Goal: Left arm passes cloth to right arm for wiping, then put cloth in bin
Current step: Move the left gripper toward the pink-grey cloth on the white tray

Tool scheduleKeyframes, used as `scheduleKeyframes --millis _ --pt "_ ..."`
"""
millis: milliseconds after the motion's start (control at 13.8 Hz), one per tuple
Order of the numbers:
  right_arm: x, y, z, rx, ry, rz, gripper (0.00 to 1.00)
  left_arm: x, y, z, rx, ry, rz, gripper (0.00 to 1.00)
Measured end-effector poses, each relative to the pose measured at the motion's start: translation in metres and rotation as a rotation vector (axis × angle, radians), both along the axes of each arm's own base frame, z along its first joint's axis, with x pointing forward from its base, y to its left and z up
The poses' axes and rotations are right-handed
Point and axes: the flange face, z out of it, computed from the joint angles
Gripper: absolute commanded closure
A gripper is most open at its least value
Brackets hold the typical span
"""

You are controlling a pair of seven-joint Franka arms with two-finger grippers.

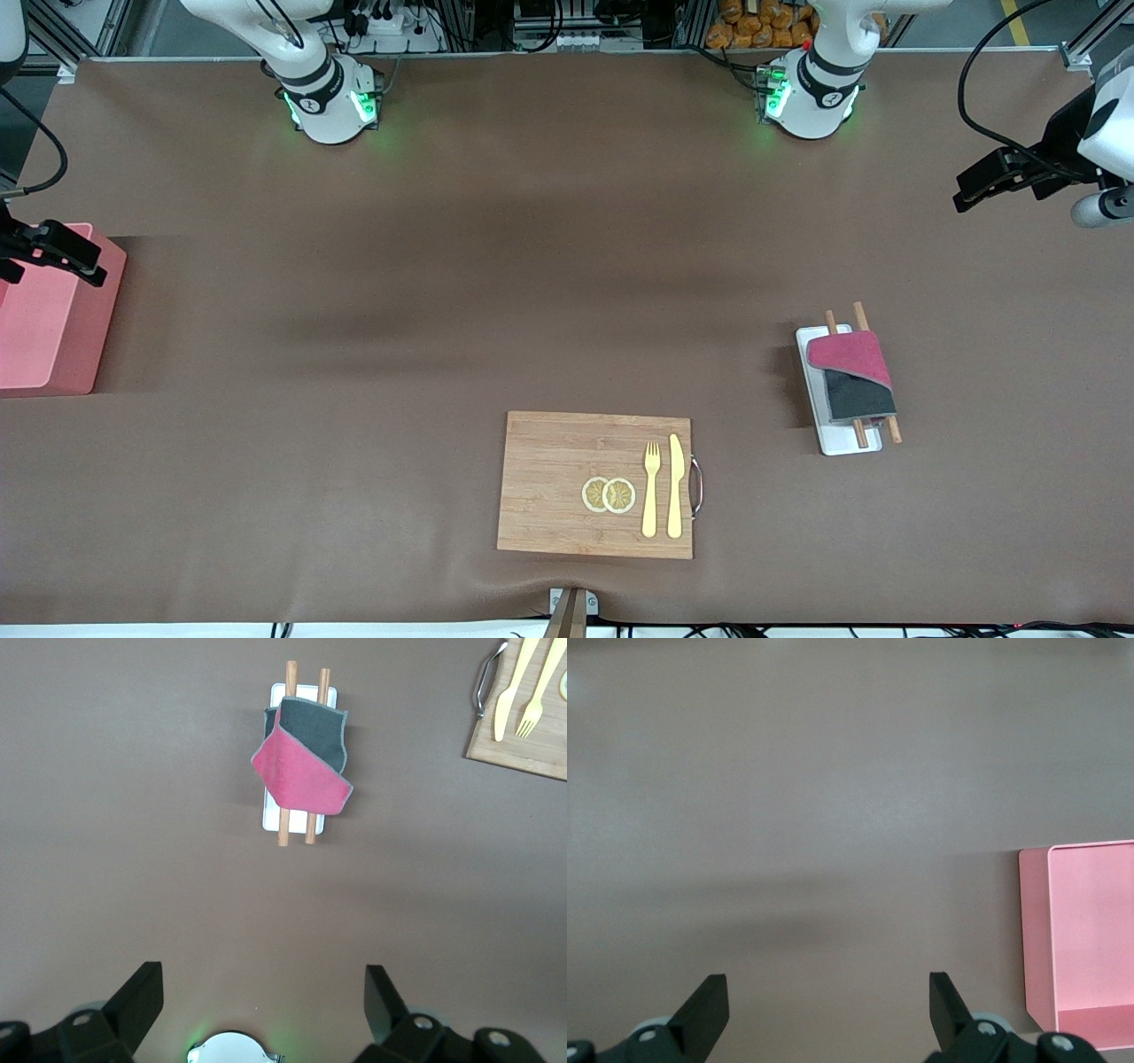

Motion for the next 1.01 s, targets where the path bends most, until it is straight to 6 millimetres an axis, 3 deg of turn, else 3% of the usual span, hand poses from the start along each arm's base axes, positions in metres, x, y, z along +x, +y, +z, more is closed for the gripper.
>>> scheduleKeyframes --millis 435,580,725,1014 --pt "0.000 -0.001 0.000 0.000 0.000 -0.002 0.00 0.001 0.006 0.001 -0.001 -0.003 0.010 0.00" --pt "0.000 -0.001 0.000 0.000 0.000 -0.002 0.00 0.004 0.006 -0.007 0.001 0.014 0.011 0.00" --pt "0.000 -0.001 0.000 0.000 0.001 -0.002 0.00 0.015 0.005 -0.027 0.003 0.046 0.011 0.00" --pt "0.000 -0.001 -0.001 0.000 0.002 -0.002 0.00 0.056 0.007 -0.085 0.004 0.059 0.019 0.00"
